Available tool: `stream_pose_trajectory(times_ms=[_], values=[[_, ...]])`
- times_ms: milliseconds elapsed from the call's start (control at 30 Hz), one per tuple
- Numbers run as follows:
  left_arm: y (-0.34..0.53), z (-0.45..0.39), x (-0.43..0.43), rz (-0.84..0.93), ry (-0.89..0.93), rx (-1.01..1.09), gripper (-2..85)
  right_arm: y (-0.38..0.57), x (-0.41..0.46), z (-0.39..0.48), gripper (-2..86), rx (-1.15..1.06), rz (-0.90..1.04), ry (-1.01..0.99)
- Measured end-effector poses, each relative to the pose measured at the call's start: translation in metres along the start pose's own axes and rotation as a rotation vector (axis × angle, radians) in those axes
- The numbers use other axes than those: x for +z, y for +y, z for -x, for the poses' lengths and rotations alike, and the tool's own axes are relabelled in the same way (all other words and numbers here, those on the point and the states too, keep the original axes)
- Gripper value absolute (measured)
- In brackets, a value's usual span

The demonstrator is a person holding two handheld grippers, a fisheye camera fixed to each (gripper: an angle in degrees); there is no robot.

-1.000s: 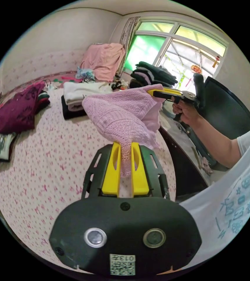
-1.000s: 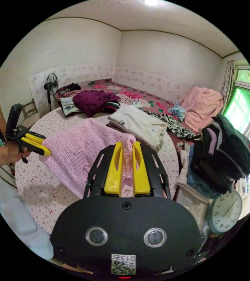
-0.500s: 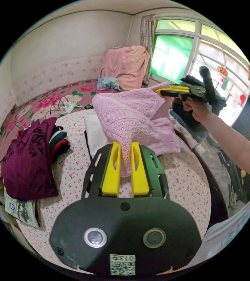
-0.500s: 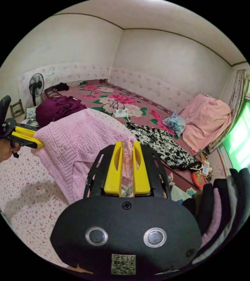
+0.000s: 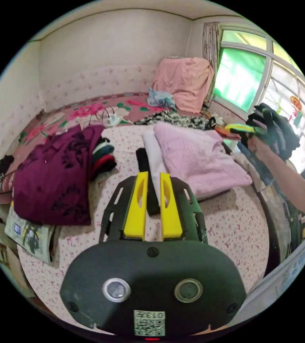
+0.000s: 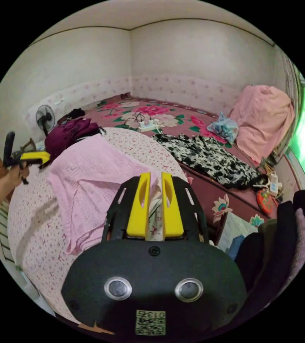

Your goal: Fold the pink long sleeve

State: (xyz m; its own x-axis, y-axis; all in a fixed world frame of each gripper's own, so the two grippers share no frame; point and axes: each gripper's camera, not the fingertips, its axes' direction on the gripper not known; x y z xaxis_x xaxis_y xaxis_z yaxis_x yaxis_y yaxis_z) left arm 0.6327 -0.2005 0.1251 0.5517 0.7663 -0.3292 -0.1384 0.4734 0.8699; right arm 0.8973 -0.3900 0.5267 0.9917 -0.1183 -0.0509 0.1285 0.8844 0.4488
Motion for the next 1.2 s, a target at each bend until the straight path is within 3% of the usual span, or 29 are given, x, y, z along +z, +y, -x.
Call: stream_pose_trajectory(times_ms=[100, 200, 267, 433, 667, 733, 800, 833, 1033, 1200], values=[[-0.041, -0.038, -0.003, -0.081, 0.009, 0.115, 3.3, -0.001, -0.001, 0.042, 1.9, -0.152, -0.029, -0.017], [-0.067, -0.093, 0.030, -0.043, -0.177, 0.266, 1.5, -0.008, 0.022, 0.082, 0.6, -0.263, -0.008, -0.002], [-0.069, -0.113, 0.064, 0.030, -0.312, 0.338, 0.9, -0.014, 0.067, 0.095, 0.3, -0.269, 0.149, 0.111], [-0.078, -0.100, 0.068, 0.056, -0.222, 0.198, 0.0, -0.032, 0.075, 0.090, 0.1, -0.187, 0.208, 0.022], [-0.009, -0.130, 0.017, -0.171, -0.330, 0.273, -0.2, 0.006, -0.008, 0.153, 0.0, -0.283, -0.122, 0.039], [0.003, -0.141, 0.051, -0.020, -0.362, 0.368, -0.2, 0.016, 0.000, 0.172, -0.1, -0.318, -0.111, 0.063], [0.010, -0.140, 0.076, 0.065, -0.391, 0.409, -0.2, 0.021, 0.029, 0.189, 0.0, -0.374, 0.024, 0.101], [0.013, -0.137, 0.082, 0.065, -0.387, 0.417, -0.2, 0.026, 0.053, 0.197, 0.0, -0.409, 0.121, 0.118], [0.017, -0.096, 0.075, 0.107, -0.221, 0.297, -0.3, 0.017, 0.068, 0.208, 0.0, -0.265, 0.141, 0.079], [0.075, -0.055, 0.024, 0.034, -0.113, 0.146, -0.2, 0.013, 0.029, 0.236, -0.1, -0.227, 0.061, 0.206]])
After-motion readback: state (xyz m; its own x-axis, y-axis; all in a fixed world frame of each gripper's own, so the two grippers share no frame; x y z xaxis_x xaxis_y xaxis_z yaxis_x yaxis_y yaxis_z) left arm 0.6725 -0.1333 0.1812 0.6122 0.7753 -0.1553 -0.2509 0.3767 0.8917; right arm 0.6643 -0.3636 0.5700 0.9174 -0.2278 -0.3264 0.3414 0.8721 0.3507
